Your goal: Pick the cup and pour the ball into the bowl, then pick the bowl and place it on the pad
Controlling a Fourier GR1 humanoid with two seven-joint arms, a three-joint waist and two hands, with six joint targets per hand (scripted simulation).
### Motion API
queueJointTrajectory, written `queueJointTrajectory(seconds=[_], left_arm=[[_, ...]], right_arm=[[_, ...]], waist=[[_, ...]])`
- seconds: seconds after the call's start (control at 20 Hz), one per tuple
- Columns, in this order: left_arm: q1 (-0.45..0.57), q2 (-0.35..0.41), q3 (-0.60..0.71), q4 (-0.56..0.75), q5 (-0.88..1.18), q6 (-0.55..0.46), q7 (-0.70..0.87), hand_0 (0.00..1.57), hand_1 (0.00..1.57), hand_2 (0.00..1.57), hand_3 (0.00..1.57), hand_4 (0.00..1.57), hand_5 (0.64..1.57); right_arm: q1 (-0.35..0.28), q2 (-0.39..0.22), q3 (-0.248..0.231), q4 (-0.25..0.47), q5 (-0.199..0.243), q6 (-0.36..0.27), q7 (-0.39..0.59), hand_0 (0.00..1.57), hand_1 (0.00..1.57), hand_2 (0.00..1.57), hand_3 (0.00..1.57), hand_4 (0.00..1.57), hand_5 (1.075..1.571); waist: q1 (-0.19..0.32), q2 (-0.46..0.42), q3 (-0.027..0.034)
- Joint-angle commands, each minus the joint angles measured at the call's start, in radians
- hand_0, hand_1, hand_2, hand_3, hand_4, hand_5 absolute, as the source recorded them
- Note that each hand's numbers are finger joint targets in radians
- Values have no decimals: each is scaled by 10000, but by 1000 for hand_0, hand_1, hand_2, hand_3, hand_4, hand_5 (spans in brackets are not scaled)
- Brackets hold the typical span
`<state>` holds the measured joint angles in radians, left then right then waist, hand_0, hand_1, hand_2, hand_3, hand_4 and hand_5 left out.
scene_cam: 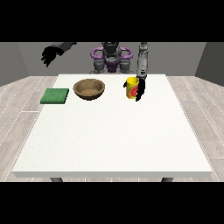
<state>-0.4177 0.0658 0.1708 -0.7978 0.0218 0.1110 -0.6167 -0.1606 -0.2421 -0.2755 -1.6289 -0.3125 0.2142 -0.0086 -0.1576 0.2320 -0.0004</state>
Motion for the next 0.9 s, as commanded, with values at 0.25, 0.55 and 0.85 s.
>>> queueJointTrajectory(seconds=[0.25,0.55,0.85], left_arm=[[-439,332,700,1709,-581,1956,-1991,1283,1283,1571,1571,1366,1457],[-874,-458,-1313,790,-2401,3389,1133,1267,1267,1571,1571,1401,1432],[-1902,232,-3045,1449,-5322,5165,3510,1337,1337,1571,1571,1408,1525]], right_arm=[[-490,-1019,-737,-818,-1522,847,930,0,0,0,164,642,1568],[-189,-1168,-1084,1774,-858,798,606,0,0,0,293,636,1567],[-75,-1165,-982,2210,-877,930,802,0,0,0,250,634,1562]], waist=[[-1025,855,-10],[233,-1446,22],[-18,-2338,68]])
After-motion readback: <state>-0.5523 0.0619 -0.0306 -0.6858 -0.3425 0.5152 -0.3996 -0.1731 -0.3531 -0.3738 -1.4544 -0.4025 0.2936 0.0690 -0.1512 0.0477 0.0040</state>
